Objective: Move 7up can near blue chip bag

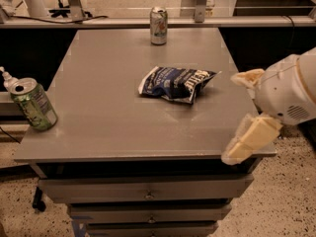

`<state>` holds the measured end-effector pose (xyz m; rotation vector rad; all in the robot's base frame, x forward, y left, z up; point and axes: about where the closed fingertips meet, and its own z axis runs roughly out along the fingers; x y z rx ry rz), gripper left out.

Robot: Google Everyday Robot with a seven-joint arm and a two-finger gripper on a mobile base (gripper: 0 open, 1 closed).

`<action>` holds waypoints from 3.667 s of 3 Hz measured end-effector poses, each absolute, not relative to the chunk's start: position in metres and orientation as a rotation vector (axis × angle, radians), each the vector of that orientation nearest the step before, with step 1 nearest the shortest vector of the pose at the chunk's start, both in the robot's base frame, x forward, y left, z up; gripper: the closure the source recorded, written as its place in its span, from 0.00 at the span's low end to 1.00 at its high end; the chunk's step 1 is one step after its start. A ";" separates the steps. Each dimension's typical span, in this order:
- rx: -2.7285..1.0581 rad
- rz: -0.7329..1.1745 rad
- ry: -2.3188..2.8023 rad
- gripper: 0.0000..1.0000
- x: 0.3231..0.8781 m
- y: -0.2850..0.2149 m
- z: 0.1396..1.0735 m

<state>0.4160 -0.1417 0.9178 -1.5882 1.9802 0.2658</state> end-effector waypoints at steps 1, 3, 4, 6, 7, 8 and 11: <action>-1.535 0.438 1.866 0.00 0.409 -0.096 0.892; -1.391 0.777 1.602 0.00 0.413 0.014 0.892; -1.376 0.811 1.573 0.00 0.410 0.028 0.901; -1.361 0.836 1.509 0.00 0.418 0.057 0.901; -1.340 0.875 1.450 0.00 0.430 0.092 0.895; -1.303 0.920 1.416 0.00 0.438 0.131 0.887; -1.179 0.938 1.392 0.00 0.474 0.243 0.870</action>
Offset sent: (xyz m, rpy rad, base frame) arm 0.0017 0.1650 -0.0266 0.6497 0.0007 0.1757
